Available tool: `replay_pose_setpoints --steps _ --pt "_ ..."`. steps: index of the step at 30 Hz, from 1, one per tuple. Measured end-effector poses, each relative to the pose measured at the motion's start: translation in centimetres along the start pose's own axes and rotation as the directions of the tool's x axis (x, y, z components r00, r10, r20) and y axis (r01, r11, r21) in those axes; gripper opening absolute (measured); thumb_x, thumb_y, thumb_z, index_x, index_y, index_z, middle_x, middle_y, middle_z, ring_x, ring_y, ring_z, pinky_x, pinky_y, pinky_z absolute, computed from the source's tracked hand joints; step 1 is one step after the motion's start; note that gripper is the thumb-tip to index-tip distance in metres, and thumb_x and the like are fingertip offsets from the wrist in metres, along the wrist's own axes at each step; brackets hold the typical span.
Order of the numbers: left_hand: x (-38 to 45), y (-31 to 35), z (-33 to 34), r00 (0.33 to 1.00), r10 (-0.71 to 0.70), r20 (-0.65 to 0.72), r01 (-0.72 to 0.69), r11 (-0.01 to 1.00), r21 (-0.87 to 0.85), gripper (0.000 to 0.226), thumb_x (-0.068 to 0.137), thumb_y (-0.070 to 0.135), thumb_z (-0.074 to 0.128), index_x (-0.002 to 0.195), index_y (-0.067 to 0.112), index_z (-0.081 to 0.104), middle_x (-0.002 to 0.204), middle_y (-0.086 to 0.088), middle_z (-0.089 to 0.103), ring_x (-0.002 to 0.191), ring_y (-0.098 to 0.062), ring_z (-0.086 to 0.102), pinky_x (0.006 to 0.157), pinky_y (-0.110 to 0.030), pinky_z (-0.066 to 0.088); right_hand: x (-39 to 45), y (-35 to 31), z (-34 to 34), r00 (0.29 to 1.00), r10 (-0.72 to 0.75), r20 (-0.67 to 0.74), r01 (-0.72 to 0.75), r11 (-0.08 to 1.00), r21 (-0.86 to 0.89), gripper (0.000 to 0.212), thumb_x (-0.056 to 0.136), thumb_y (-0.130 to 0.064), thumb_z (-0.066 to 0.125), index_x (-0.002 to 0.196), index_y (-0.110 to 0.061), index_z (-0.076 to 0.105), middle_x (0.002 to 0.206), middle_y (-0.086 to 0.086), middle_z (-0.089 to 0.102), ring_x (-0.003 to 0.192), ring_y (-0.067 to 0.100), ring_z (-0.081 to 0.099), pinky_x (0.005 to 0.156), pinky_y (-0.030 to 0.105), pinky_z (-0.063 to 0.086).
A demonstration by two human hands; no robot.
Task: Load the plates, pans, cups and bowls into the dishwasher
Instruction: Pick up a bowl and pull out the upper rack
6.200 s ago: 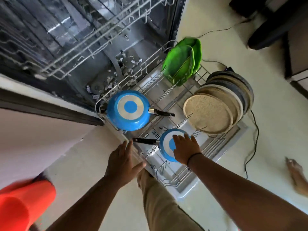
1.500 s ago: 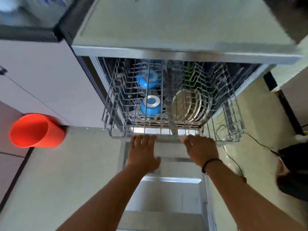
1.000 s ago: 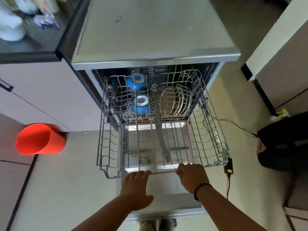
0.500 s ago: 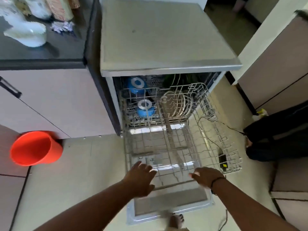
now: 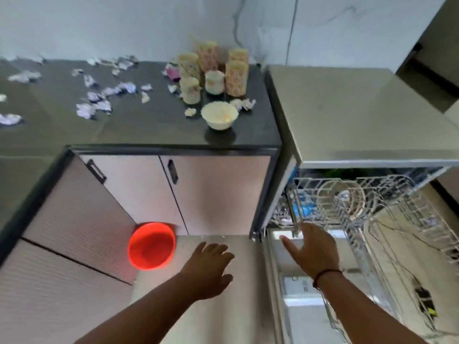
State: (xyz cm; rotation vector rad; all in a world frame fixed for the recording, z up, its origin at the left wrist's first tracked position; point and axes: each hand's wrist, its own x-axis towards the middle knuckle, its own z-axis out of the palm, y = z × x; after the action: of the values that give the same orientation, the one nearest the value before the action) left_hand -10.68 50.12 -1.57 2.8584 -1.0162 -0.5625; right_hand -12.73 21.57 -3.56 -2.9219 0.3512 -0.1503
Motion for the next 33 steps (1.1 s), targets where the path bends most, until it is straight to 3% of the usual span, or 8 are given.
replay_pose_setpoints --steps 5,9,15,20,23,26,28,33 --pt "2.4 -5.3 -5.2 0.981 -0.116 -0.158 0.098 0.988 -0.121 0.057 0.094 0.050 0.044 0.146 0.030 0.033 0.156 0.002 0.028 0.142 -0.014 0.024 0.118 -0.035 0.014 8.1 -7.0 -3.1 0.991 -0.030 -0.134 0.051 0.987 0.154 0.061 0.078 -0.058 0.066 0.115 -0.010 0.061 0.111 0.008 0.065 0.107 0.027 0.058 0.093 0.040 0.046" --pt "5.8 -8.9 -8.8 0.955 -0.183 -0.231 0.133 0.967 -0.219 0.057 0.092 0.052 0.048 0.144 0.030 0.036 0.153 0.002 0.033 0.139 -0.015 0.031 0.115 -0.031 0.022 14.1 -10.9 -3.9 0.968 -0.039 -0.247 0.122 0.937 0.327 0.061 0.074 -0.051 0.074 0.116 -0.009 0.059 0.110 0.012 0.064 0.107 0.030 0.058 0.091 0.040 0.046" --pt "12.7 -14.1 -15.1 0.813 -0.471 -0.341 0.168 0.752 -0.638 0.057 0.090 0.046 0.059 0.139 0.023 0.044 0.141 0.001 0.046 0.126 -0.011 0.044 0.105 -0.028 0.036 24.6 -13.9 -3.5 0.984 -0.173 -0.049 0.166 0.771 0.615 0.088 0.073 -0.056 0.071 0.143 -0.022 0.031 0.143 0.000 0.040 0.130 0.015 0.039 0.100 0.023 0.031" --pt "17.2 -16.1 -19.4 0.752 -0.593 -0.288 0.181 0.605 -0.775 0.056 0.091 0.049 0.056 0.139 0.023 0.044 0.135 0.000 0.050 0.123 -0.017 0.049 0.102 -0.042 0.044 29.6 -15.1 -3.1 0.947 -0.292 0.135 0.092 0.647 0.757 0.109 0.064 -0.055 0.078 0.148 -0.036 0.011 0.151 -0.002 0.028 0.133 0.009 0.032 0.108 0.028 0.031" --pt "19.3 -16.3 -21.2 0.753 -0.636 -0.169 0.086 0.350 -0.933 0.043 0.092 0.046 0.054 0.129 0.023 0.051 0.120 0.004 0.059 0.107 -0.008 0.056 0.094 -0.031 0.047 30.9 -15.8 -2.6 0.940 -0.300 0.159 0.057 0.600 0.798 0.111 0.062 -0.047 0.083 0.147 -0.038 0.012 0.146 -0.007 0.034 0.128 0.005 0.033 0.111 0.029 0.031" --pt "21.6 -16.6 -22.8 0.774 -0.634 0.005 0.058 0.062 -0.996 0.021 0.095 0.046 0.050 0.102 0.029 0.061 0.100 0.006 0.064 0.094 -0.010 0.059 0.086 -0.032 0.050 31.6 -16.2 -2.7 0.934 -0.331 0.130 0.092 0.577 0.811 0.107 0.057 -0.047 0.083 0.135 -0.059 0.011 0.130 -0.043 0.030 0.121 -0.015 0.033 0.103 0.007 0.027" --pt "22.9 -17.1 -23.4 0.779 -0.622 0.078 0.099 0.000 -0.995 0.023 0.095 0.048 0.050 0.104 0.031 0.061 0.108 0.004 0.064 0.103 -0.016 0.060 0.085 -0.033 0.052 32.0 -16.5 -3.0 0.937 -0.323 0.134 0.082 0.575 0.814 0.103 0.054 -0.053 0.080 0.121 -0.073 0.005 0.117 -0.056 0.024 0.114 -0.025 0.031 0.095 -0.001 0.023" --pt "25.0 -17.4 -23.6 0.806 -0.578 0.126 0.119 -0.051 -0.992 0.037 0.093 0.050 0.052 0.121 0.027 0.059 0.122 -0.004 0.060 0.112 -0.025 0.056 0.100 -0.046 0.047 32.6 -16.7 -3.4 0.950 -0.283 0.134 0.033 0.518 0.855 0.102 0.052 -0.052 0.082 0.125 -0.069 0.014 0.132 -0.033 0.039 0.124 -0.011 0.039 0.106 0.017 0.036"
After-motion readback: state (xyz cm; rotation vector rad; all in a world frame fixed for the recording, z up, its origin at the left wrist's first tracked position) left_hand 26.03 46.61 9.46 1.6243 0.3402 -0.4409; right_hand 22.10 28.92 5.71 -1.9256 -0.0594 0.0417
